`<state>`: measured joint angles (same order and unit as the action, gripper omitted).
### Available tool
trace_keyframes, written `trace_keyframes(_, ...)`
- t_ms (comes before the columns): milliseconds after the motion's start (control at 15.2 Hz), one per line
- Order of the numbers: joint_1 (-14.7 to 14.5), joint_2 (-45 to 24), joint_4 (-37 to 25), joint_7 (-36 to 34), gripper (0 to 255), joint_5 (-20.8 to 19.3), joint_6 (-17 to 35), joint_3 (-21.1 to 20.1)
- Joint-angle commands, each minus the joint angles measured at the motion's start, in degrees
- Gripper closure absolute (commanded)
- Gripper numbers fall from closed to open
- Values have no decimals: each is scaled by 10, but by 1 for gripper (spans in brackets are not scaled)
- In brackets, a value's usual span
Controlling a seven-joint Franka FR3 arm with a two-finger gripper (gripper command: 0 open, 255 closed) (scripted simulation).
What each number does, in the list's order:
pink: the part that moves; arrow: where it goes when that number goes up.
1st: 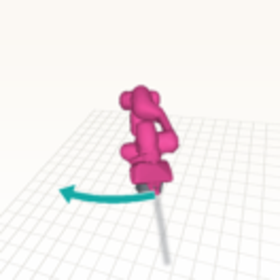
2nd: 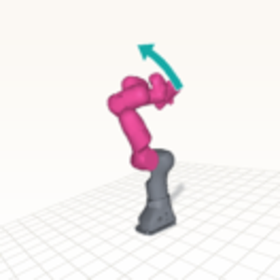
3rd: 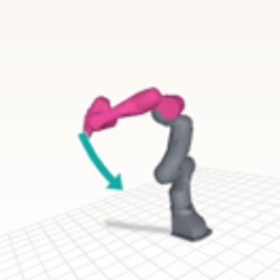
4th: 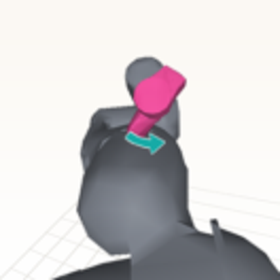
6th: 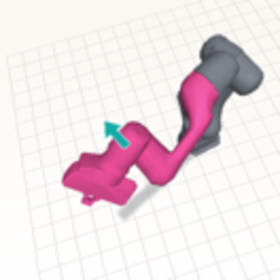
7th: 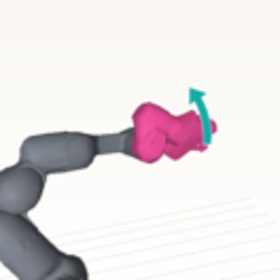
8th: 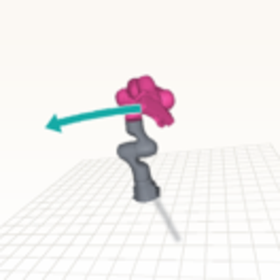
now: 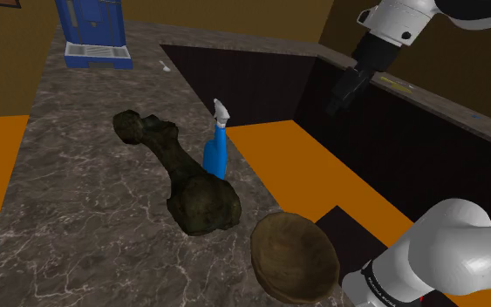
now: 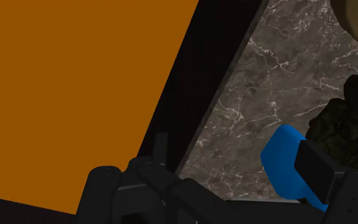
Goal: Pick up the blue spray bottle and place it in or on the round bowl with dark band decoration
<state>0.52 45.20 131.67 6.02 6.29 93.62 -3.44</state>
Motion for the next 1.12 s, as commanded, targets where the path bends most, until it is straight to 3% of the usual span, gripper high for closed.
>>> trace_keyframes(0, 0, 0, 0, 0, 0, 0, 0, 0)
trace_keyframes(528, 3, -216, -140, -135, 0, 23, -26, -86)
trace_keyframes(1056, -8, -452, -324, -274, 0, 15, -77, -143)
